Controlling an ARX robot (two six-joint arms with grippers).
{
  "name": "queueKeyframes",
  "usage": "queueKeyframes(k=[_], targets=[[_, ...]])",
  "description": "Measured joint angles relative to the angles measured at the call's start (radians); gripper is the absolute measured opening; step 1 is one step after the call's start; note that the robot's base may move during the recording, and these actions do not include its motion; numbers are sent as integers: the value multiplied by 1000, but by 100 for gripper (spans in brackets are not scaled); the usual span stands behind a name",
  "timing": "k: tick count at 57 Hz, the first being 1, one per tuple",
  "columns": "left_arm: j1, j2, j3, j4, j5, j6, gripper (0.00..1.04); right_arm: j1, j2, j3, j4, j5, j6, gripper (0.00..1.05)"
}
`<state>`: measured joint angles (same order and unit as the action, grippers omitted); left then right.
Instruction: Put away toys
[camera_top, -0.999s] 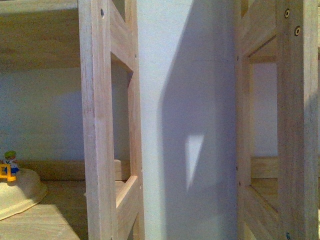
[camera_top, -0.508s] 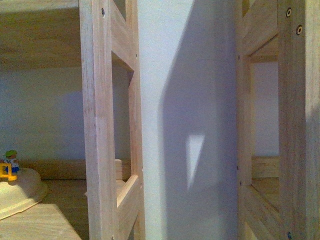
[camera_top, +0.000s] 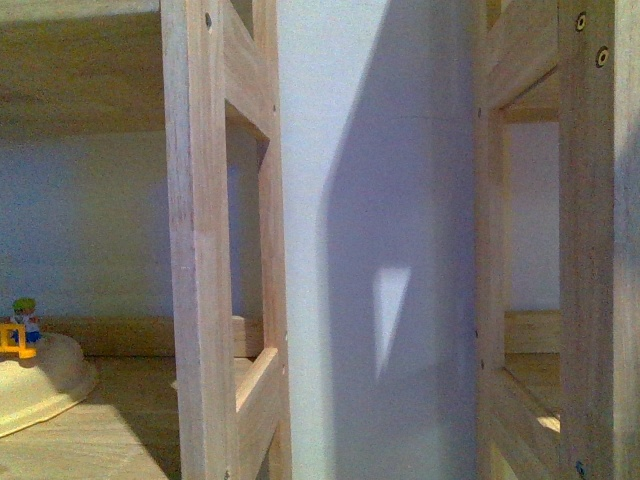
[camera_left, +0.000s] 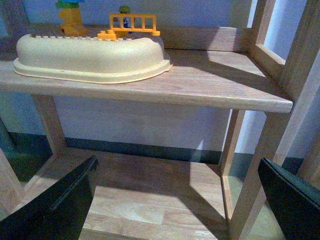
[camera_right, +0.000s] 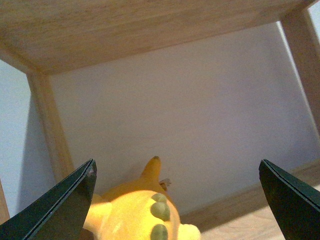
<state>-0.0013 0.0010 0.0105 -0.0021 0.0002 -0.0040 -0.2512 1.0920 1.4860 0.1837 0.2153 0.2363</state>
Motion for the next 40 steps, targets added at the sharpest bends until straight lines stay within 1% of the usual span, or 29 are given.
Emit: queueKeyframes(k=[3, 5, 6, 9, 12, 14, 17, 18, 23, 27, 34, 40], targets=[[0, 0, 0, 0, 0, 0, 98, -40, -40, -35, -33, -16, 16, 98], [0, 0, 0, 0, 0, 0, 98, -97, -94, -87, -63, -42, 42, 98], [0, 0, 0, 0, 0, 0, 98, -137, -128, -122, -80, -63, 61, 98], [0, 0, 0, 0, 0, 0, 98, -219, -201, -201, -103, -118, 92, 98], [0, 0, 0, 0, 0, 0, 98, -317, -304, -319, -111, -211, 136, 98], [0, 0, 0, 0, 0, 0, 98, -324, -364, -398, -83, -217, 146, 98], [0, 0, 0, 0, 0, 0, 98, -293, -447, -510, -47, -250, 153, 98], [0, 0, 0, 0, 0, 0, 98, -268, -481, -560, -47, -259, 152, 98], [0, 0, 0, 0, 0, 0, 98, -174, -573, -721, -47, -247, 132, 98], [0, 0, 0, 0, 0, 0, 98, -88, -641, -839, -73, -198, 108, 98], [0, 0, 0, 0, 0, 0, 98, 111, -766, -1038, -95, -58, 43, 98], [0, 0, 0, 0, 0, 0, 98, 212, -814, -1115, -103, 19, 6, 98]])
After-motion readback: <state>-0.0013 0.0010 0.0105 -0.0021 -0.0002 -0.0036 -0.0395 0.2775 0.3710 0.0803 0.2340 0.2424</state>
